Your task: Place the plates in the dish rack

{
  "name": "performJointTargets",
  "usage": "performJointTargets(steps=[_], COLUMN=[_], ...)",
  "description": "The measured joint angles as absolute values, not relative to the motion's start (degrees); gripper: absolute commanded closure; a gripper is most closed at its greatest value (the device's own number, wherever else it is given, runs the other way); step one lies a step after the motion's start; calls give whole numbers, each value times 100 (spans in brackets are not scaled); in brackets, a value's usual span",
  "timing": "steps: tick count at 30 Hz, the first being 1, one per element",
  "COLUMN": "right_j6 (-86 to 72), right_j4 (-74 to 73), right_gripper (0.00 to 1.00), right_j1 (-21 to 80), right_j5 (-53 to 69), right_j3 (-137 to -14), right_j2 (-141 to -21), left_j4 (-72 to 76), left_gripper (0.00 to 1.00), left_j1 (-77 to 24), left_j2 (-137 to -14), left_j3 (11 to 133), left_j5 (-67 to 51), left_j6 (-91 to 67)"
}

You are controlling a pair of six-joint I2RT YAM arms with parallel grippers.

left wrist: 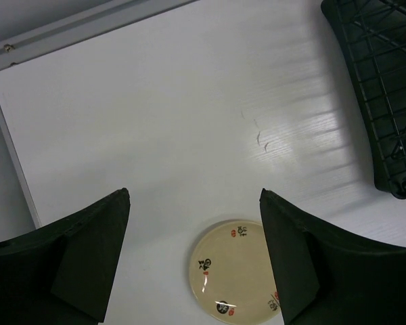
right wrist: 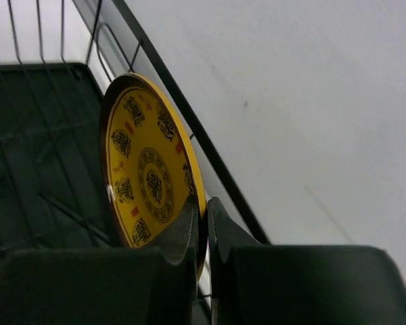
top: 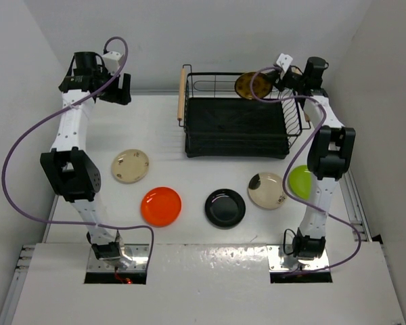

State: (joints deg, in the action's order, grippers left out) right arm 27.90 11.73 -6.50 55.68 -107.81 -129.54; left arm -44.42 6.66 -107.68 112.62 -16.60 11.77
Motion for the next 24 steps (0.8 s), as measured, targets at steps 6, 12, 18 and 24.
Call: performJointTargets(steps=[6,12,18,24], right_j6=[4263,4969,5448,5948], right_j4=[342,-75,-445,-528], right_gripper=[100,100,100,100], right_j1=[-545,-510,-510,-497], right_j5=[5127,4947,4814,4587], right_j3=[-11174,-11187,-11045,-10906], right_j2=[-12954,-13039,-13115,-13135], left_j4=[-4405,-4403,-4405,-4405], left_gripper=[18,18,18,18], left_j1=[633,602,591,593], left_j2=[-10840,-11034,-11124,-11133], left_j3=[11264,11266,11266,11266], left_j5=[-1645,-1597,-1570,-1557], left_j6=[1157,1153,1155,1155])
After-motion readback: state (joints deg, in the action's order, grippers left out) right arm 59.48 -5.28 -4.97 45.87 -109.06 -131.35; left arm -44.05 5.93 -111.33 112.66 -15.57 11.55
